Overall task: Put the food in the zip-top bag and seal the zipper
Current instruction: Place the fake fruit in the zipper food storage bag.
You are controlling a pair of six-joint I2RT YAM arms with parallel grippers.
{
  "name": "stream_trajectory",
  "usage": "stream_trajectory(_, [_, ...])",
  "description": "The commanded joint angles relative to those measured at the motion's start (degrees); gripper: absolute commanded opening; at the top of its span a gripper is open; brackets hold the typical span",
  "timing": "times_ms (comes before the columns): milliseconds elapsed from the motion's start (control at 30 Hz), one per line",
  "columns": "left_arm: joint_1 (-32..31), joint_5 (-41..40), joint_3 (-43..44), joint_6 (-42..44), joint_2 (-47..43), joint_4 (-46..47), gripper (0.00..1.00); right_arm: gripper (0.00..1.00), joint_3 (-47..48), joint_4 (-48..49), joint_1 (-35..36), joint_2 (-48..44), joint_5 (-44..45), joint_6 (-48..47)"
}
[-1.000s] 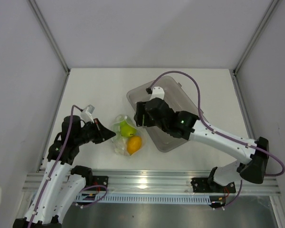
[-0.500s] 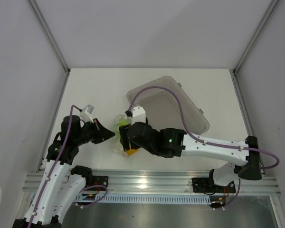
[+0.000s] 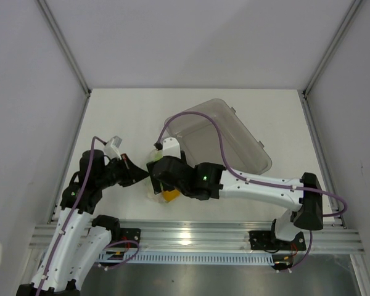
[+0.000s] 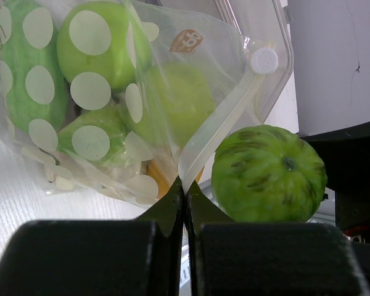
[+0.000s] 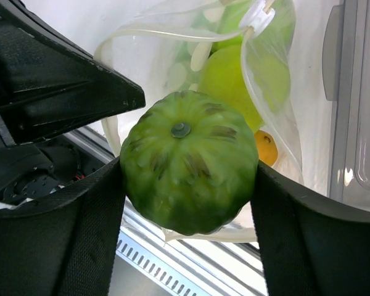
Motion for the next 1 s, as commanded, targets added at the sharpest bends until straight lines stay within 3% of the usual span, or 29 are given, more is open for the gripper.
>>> stream_trajectory(0, [-0.26,0.56,2.64,-0.06,-0.07,0.64,0.01,0.79,1.91,-1.02,0.09,0.42,1.56,1.79])
stream_trajectory(67, [-0.26,0.74,2.90,-0.24,0.10,0.72,0.01,0.96,1.38,-0.76,0.00,0.33,1.48,1.88])
stream_trajectory(133, [-0.26,0.74,2.90,-0.32,0.19,0.90,0.01,0.99,1.20,-0.14,-0.09,0.24,1.22,1.35])
stream_trajectory(400, [-0.26,0.83,4.31,-0.50,0.54,0.46,0.01,0.99,1.47,-0.84,0.44,-2.65,4.54,1.52])
stream_trajectory(600, [-0.26,0.65,4.92,-0.06,0.81,-0.33,0.01,0.99,-3.01,-3.48,-2.63,-11.79,4.91,5.48])
stream_trajectory(800, [-0.26,0.57,4.92,0.03,0.98,-0.24,0.01,0.81,-14.52,0.98,-5.62,-20.31,-0.26,6.18])
stream_trajectory(967, [-0.26,0.65,4.58,-0.24,1.07,0.11,0.01,0.68,-20.59,6.44,-6.15,-20.16,-5.72,6.36])
